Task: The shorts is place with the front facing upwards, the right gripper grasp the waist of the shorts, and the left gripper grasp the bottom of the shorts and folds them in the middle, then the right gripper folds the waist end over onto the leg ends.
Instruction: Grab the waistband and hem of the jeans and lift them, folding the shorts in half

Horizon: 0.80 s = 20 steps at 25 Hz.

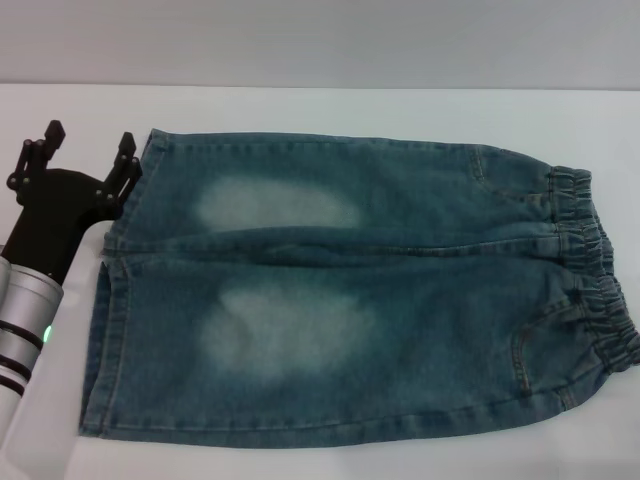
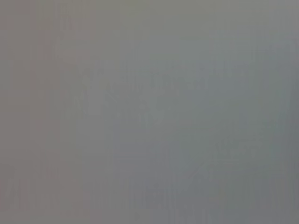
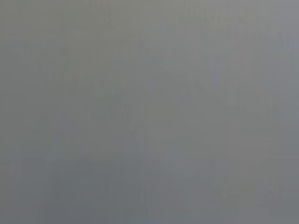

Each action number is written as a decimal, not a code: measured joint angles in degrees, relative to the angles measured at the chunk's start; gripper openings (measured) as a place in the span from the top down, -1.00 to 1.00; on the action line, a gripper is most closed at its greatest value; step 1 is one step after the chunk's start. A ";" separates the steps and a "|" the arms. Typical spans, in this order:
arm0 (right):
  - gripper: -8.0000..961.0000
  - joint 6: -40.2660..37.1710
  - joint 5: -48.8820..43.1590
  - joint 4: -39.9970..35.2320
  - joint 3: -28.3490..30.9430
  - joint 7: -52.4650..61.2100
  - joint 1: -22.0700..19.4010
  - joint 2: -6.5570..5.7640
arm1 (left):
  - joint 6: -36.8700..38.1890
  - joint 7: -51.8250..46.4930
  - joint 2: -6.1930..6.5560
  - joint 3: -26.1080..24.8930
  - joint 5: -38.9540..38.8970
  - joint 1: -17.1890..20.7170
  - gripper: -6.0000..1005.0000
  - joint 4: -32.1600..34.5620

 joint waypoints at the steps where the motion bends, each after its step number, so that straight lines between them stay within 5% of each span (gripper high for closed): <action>1: -0.37 -0.03 0.00 0.00 0.00 0.00 0.04 0.00 | 0.00 0.00 0.00 0.00 -0.07 0.00 -0.60 0.00; 12: -0.38 0.36 0.00 -0.80 -0.68 2.42 0.43 -0.01 | -0.14 -0.35 0.07 0.33 0.13 0.33 -0.60 0.18; 20: -0.38 4.90 0.00 -0.87 -1.38 13.50 4.63 -1.65 | -3.97 -3.52 1.07 0.56 2.02 -1.98 -0.60 2.01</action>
